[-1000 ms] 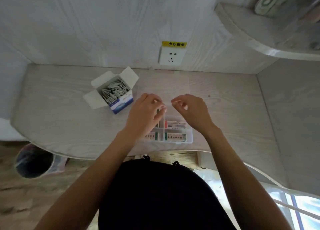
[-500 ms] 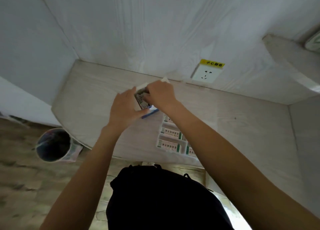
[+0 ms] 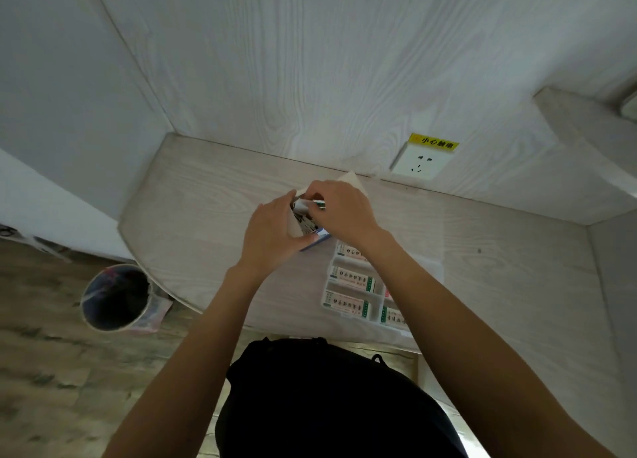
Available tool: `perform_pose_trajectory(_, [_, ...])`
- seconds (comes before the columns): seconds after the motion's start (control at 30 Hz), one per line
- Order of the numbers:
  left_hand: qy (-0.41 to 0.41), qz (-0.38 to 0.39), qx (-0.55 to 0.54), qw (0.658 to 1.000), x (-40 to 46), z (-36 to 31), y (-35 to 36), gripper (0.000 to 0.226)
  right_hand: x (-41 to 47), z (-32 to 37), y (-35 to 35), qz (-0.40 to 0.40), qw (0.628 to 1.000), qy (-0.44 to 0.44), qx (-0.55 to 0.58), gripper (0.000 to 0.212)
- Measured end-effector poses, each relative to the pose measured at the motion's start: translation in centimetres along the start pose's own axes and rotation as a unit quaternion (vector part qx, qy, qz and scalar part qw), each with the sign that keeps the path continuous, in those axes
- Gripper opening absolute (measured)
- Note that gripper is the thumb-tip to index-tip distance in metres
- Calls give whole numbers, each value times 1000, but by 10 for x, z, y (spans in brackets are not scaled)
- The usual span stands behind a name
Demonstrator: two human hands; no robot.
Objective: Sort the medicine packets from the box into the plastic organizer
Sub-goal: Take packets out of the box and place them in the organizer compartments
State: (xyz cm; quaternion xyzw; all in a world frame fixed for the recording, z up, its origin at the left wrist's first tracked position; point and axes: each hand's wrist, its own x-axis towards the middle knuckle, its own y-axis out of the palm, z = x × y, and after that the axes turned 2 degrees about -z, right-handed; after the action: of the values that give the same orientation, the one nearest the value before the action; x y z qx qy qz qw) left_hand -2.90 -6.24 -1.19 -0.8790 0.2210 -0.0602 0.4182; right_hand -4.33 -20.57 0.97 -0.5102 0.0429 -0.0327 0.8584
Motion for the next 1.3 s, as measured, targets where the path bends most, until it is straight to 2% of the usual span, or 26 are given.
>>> perform_pose_trajectory(0.23, [-9,9,-13,1000,-1,-2,-1,85,1,-1,-1,60,997,-37,17,22])
perform_pose_trajectory(0.33, [-9,5,-6,1000,-2,-4,-2,88,4,-4,-6,66,996,-43,32,18])
perform_pose_trajectory(0.47, [3,-4,-6,1000,0,-2,-3,75,6,-9,-9,-21,996,-48,66,15])
perform_pose_trajectory(0.73, [-20,-5,28,999,3,-1,-7,87,0,-16,-23,-154,984,-46,78,13])
perform_pose_trajectory(0.83, [-11,-5,75,997,10,5,-9,92,-5,-14,-37,-223,966,-24,127,12])
perform_pose_trajectory(0.9, [25,-1,97,995,12,5,-12,102,-13,-15,-48,-265,946,12,189,11])
perform_pose_trajectory(0.97, [74,-25,37,996,8,-8,-20,103,-24,-17,-59,-283,920,54,266,7])
perform_pose_trajectory(1.03, [96,-28,-69,993,5,-31,-29,87,-38,-25,-73,-247,911,90,317,7])
perform_pose_trajectory(1.1, [104,26,-148,983,5,-53,-31,71,-54,-34,-83,-162,932,96,311,6])
perform_pose_trajectory(1.17, [99,115,-193,969,7,-68,-22,61,-72,-42,-88,-98,941,97,309,6])
perform_pose_trajectory(1.3, [68,294,-227,926,2,-81,19,42,-102,-60,-84,-77,931,141,327,5])
